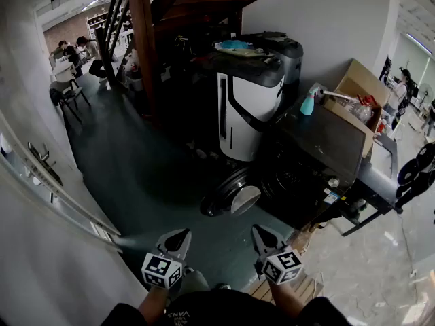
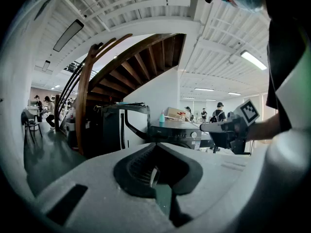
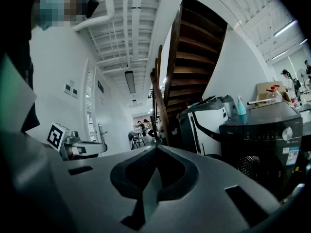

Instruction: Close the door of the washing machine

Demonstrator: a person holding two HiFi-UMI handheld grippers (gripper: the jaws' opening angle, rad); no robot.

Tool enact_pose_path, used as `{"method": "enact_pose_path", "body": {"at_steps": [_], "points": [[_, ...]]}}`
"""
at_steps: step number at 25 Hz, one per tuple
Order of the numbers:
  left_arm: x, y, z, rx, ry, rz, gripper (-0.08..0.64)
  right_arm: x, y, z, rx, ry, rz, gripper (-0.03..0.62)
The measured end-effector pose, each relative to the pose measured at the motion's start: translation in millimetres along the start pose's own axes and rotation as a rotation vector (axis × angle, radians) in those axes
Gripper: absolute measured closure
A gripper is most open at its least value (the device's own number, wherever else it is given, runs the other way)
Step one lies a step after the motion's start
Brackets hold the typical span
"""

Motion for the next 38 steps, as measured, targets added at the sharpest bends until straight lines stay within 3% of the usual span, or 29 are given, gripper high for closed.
{"method": "enact_pose_path", "body": {"at_steps": [7, 9, 13, 21, 31, 38], "points": [[-34.2, -5.2, 27.9, 0.006, 0.070, -0.027, 0.549, 5.6, -6.3, 32.4, 0.067, -0.016, 0.071, 0.591], [-45.4, -7.0, 44.0, -0.012, 0.106, -0.033, 0.549, 7.5, -9.7, 45.3, 0.082, -0.002, 0.073, 0.559], [-73.8, -14.9, 85.2, -0.074, 0.196, -0.039, 0.469, 20.1, -13.4, 73.3, 0.063, 0.104, 0.062, 0.484], [-137.8, -32.8, 159.9, -0.152, 0.377, 0.002, 0.414, 30.7, -17.8, 135.0, 0.091, 0.266, 0.097, 0.408], [-197.1, -21.5, 222.9, -0.281, 0.549, 0.067, 0.389, 22.4, -5.3, 178.4, 0.160, 0.471, 0.206, 0.397], [-193.7, 10.5, 270.5, -0.365, 0.616, 0.095, 0.365, 29.9, 17.7, 164.4, 0.094, 0.603, 0.212, 0.391]]}}
Point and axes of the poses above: the fingertips, and each gripper's own axes: z forward along the fingers, x to its right, y out of its underside, the point moved 6 cm from there along -z, backward along the fingers, and after that the axes turned 6 degrees about -z, right-handed, at the moved point
